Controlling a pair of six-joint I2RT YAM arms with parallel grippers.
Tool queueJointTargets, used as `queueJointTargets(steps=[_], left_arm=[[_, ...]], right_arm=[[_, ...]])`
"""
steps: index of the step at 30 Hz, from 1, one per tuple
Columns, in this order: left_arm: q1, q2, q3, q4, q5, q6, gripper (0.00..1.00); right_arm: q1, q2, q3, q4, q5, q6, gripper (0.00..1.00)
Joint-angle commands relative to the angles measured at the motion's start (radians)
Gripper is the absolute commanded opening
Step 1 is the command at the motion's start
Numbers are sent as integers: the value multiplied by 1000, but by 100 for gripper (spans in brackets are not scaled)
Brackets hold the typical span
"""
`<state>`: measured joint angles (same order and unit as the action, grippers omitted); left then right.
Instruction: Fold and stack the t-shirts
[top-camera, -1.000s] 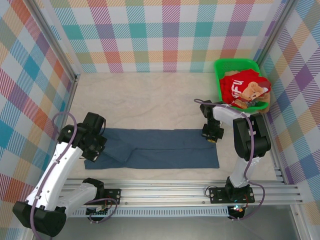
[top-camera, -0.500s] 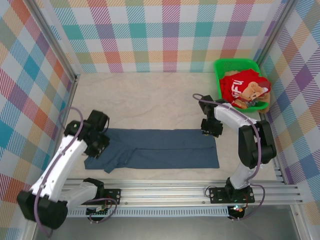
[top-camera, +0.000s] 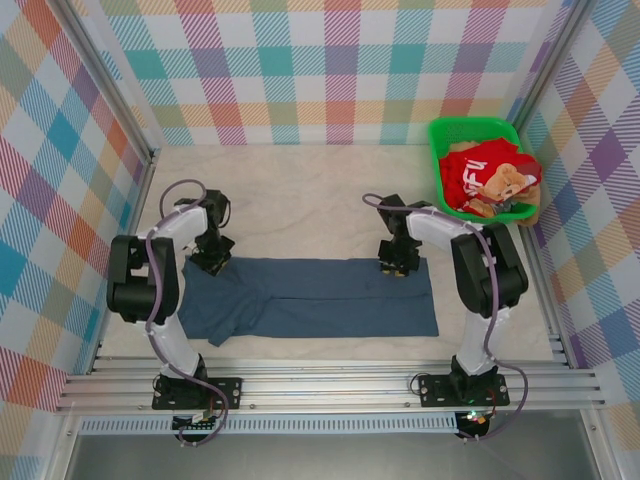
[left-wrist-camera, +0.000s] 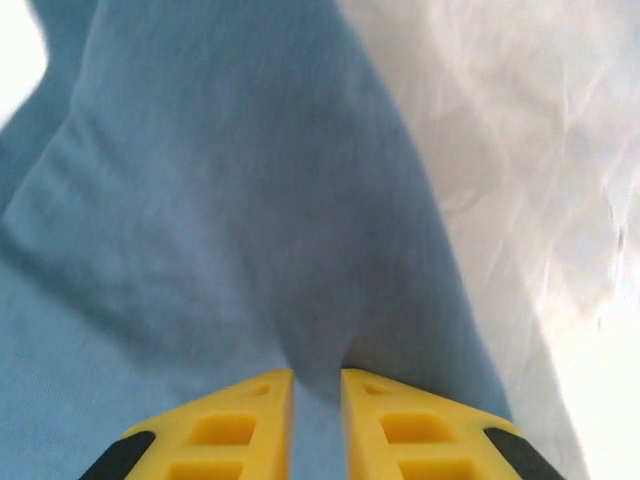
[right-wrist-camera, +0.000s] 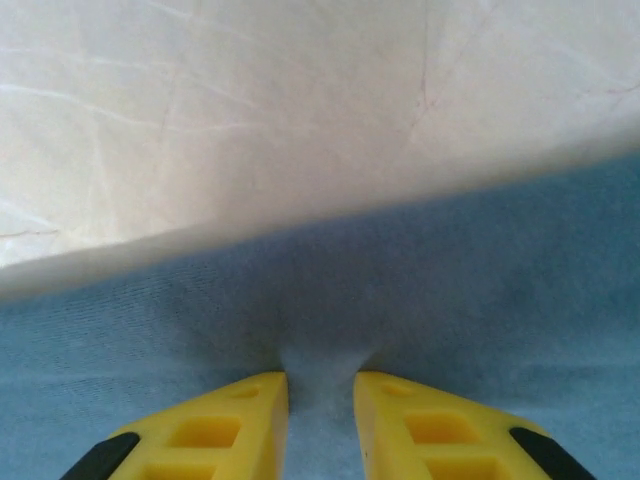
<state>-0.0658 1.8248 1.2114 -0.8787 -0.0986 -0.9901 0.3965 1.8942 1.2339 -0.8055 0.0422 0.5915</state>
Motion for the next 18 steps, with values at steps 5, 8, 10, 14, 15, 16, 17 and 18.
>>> queueJointTargets(steps=[5,8,10,14,15,16,17,18], left_arm=[[40,186,101,70,-6,124,19],[50,267,196,103,6,178,19],[56,315,270,127,25,213,19],[57,382,453,26,41,242,22],[56,363,466,19,37,245,26],[56,327,467,15,29,248,31],[56,281,459,10,17,255,35],[56,228,438,8,9,265,39]], right_arm=[[-51,167,146,-62,8,11,26],[-78,239,259,-109,8,-14,27],[-93,281,336,-136,4,-32,27],[-108,353,490,-188,18,-86,28],[-108,356,517,-189,21,-106,28],[-108,355,534,-188,18,-120,29],[-108,346,550,-186,14,-136,30],[-106,327,554,-179,8,-146,32]])
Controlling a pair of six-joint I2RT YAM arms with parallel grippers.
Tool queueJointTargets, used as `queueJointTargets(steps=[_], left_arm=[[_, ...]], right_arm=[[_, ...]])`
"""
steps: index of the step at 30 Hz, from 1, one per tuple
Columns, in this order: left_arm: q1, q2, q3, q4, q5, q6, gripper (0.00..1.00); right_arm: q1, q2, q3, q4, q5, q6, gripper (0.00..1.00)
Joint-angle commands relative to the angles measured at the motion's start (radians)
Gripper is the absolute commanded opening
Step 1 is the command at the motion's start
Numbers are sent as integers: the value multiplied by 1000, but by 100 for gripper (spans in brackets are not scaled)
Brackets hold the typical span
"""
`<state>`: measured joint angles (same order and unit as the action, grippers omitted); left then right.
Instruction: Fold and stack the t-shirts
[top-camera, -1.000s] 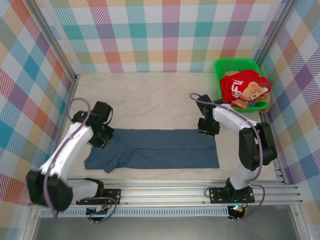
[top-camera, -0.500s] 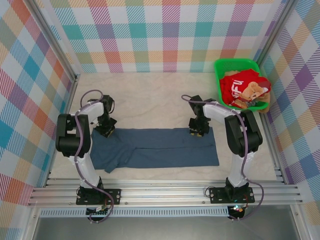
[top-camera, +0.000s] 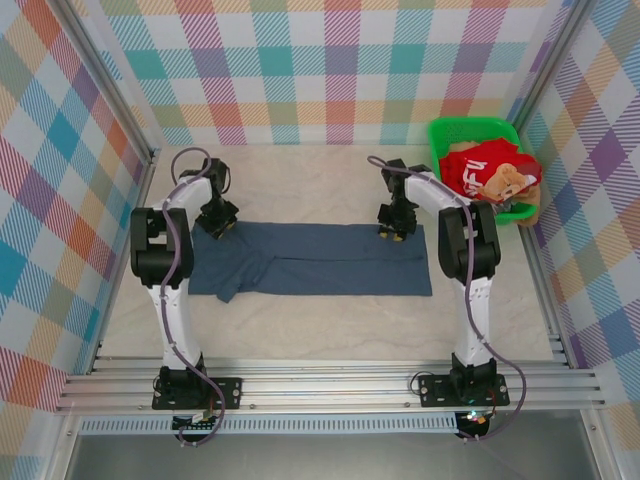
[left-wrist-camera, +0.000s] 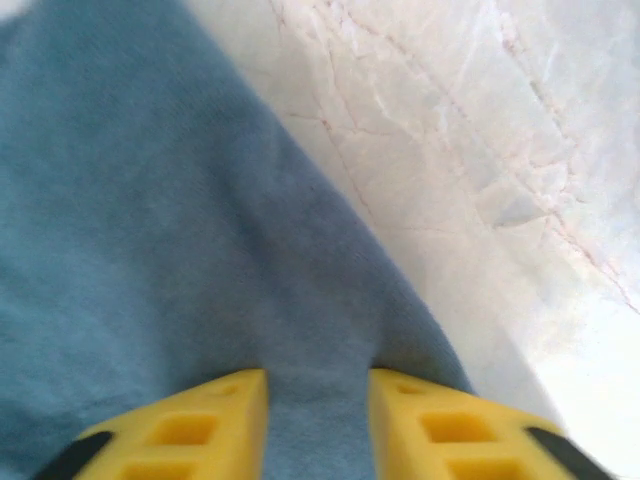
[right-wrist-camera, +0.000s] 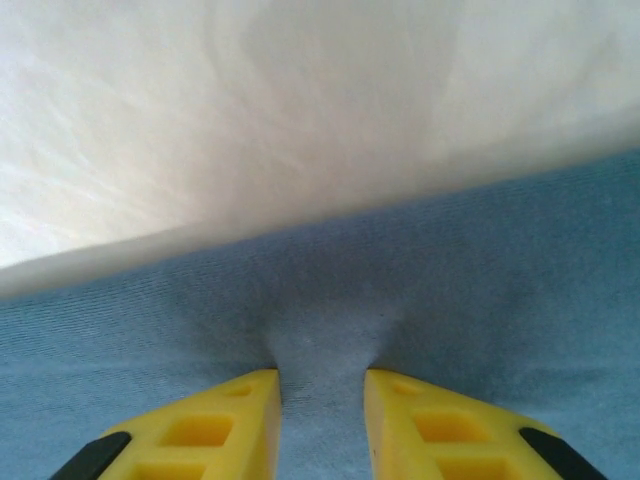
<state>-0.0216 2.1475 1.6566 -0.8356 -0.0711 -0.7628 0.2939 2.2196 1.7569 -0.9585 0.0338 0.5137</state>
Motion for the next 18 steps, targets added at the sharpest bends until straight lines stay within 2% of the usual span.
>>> queueJointTargets(steps=[1,6,10,14,18], left_arm=[[14,-142,-35,-32,-21,52,41],[56,-328,-272,18,33,180,41],[108,-376,-427,104,129,303,39],[132,-359,-462,166,171,399,37],[139,-325,-471,189,181,447,35]], right_arm=[[-2,-18,31,-19,10,-77,34],[25,-131,-7,8,-35,-102,42],[50,-210,-129,108,-217,-106,45],[67,-256,-241,239,-420,-94,48],[67,-259,-300,299,-498,-41,48]])
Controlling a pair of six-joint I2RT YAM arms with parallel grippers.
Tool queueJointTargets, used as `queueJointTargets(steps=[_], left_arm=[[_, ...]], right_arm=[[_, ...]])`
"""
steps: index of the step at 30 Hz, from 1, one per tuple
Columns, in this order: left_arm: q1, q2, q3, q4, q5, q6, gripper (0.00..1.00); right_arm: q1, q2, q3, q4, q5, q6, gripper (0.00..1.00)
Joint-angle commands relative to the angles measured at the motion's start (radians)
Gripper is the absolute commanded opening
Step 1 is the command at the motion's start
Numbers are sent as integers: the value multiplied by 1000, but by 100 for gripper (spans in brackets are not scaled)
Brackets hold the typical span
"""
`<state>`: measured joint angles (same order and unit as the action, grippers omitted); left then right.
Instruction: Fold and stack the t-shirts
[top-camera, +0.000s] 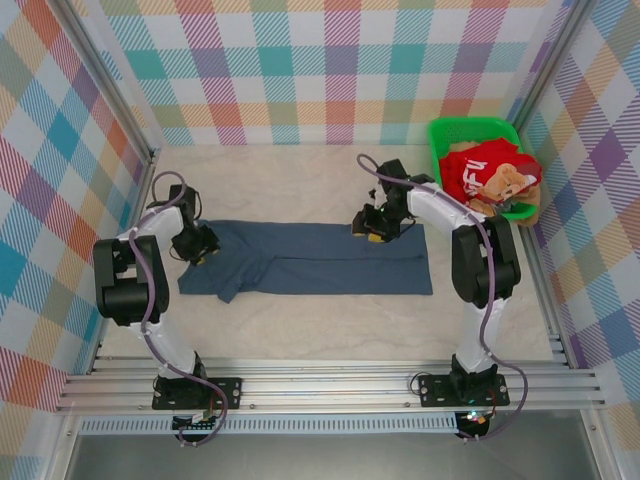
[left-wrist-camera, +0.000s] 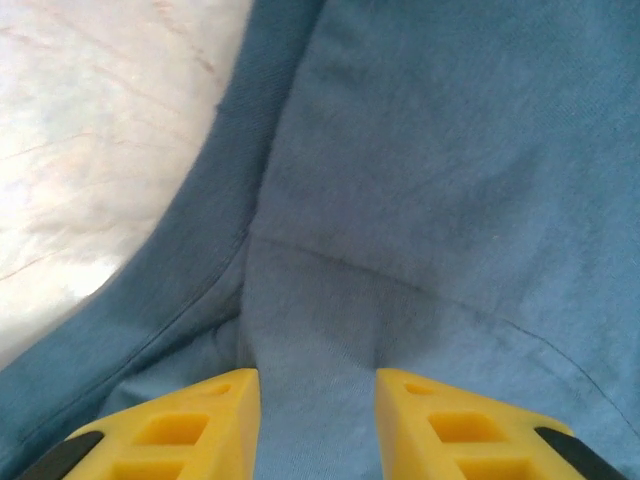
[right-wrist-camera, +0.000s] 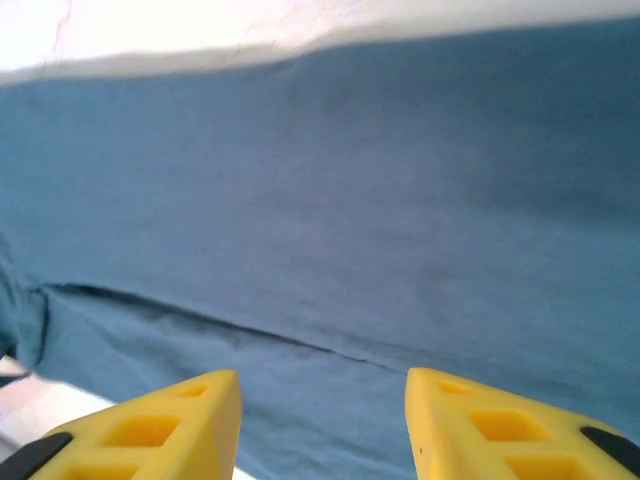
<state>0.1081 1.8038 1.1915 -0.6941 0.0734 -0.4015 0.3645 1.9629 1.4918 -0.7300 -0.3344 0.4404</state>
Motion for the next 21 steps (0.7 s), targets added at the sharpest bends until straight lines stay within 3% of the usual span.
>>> queueJointTargets(steps=[1,7,12,21], left_arm=[[10,22,-7,45,30,88,35],[9,26,-30,59,10,104,35],[13,-77,-56,66,-140,105,40],[44,6,-20,125,-55,121,37]], right_arm=[[-4,3,-39,69,-133,38,48],[-4,12,-56,66,-122,38,48],[-4,25,-57,65,-115,38,48],[-4,70,-58,67,-109,32,48]])
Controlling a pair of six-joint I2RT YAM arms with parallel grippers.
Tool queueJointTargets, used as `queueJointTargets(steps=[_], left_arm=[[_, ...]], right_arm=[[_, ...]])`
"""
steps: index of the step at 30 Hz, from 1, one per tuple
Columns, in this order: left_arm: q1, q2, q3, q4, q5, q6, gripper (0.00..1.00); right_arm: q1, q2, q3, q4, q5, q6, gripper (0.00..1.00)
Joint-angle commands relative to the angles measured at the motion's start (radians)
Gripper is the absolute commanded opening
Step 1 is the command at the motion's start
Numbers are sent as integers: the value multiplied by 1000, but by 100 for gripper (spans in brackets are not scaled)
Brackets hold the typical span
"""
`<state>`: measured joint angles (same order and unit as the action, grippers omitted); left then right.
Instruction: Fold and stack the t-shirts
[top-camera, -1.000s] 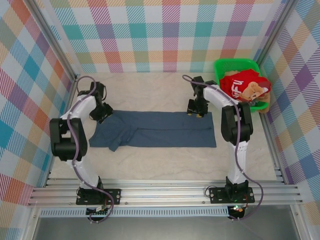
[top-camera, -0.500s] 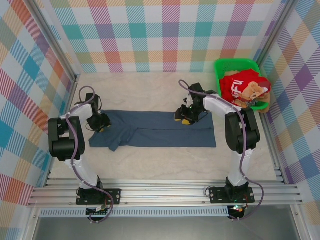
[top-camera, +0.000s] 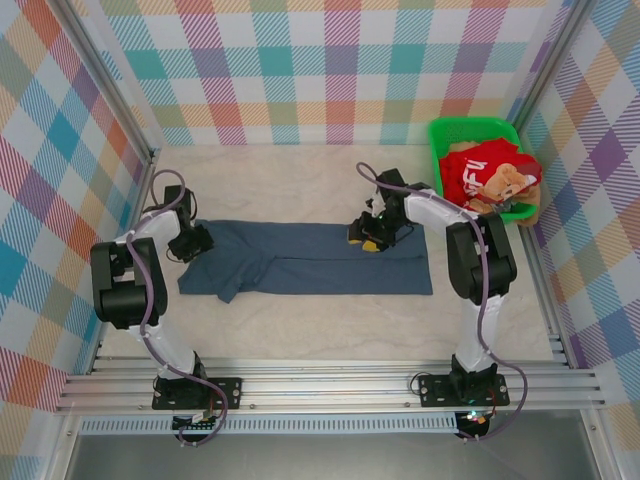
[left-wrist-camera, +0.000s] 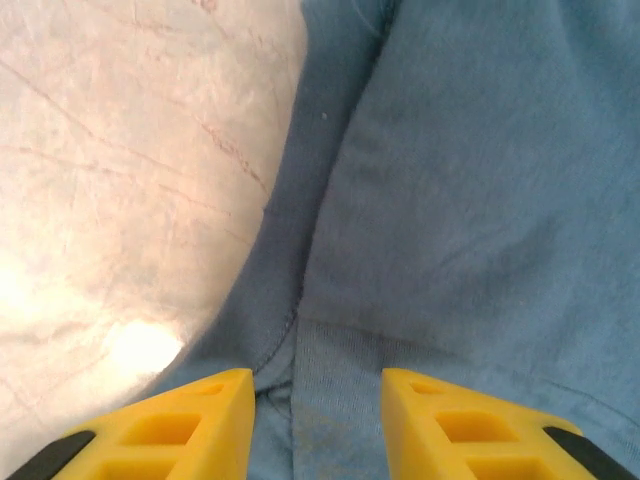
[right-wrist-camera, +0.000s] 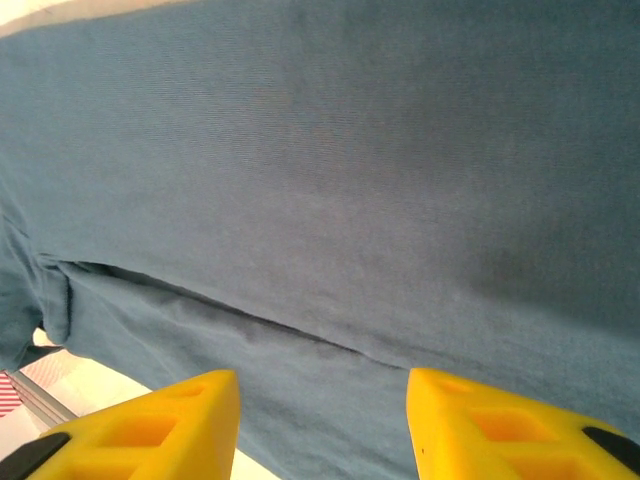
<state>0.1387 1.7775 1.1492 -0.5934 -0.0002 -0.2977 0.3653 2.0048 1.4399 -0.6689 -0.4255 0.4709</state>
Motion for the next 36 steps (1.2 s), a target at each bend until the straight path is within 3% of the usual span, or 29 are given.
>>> queueJointTargets(steps=[1,5,12,19,27,36], left_arm=[[14,41,26,20,20,19,36],[13,41,17,40,39,28,35],[10,-2,-7,46,51,9,24],[-27,-127,-8,-86,-56,-55,31],[-58,-110,-104,-11,63,-110,35],[-57,-50,-120,36,55,-62,34]], right_arm=[[-5,29,-4,6,-17,2,48],[-4,28,-5,10,-15,9,48],[-5,35,-7,9,-13,12,48],[-5,35,-15,12,-17,14,48],[-5,40,-15,8,-22,6,48],[-4,33,-19,8,-20,8,48]])
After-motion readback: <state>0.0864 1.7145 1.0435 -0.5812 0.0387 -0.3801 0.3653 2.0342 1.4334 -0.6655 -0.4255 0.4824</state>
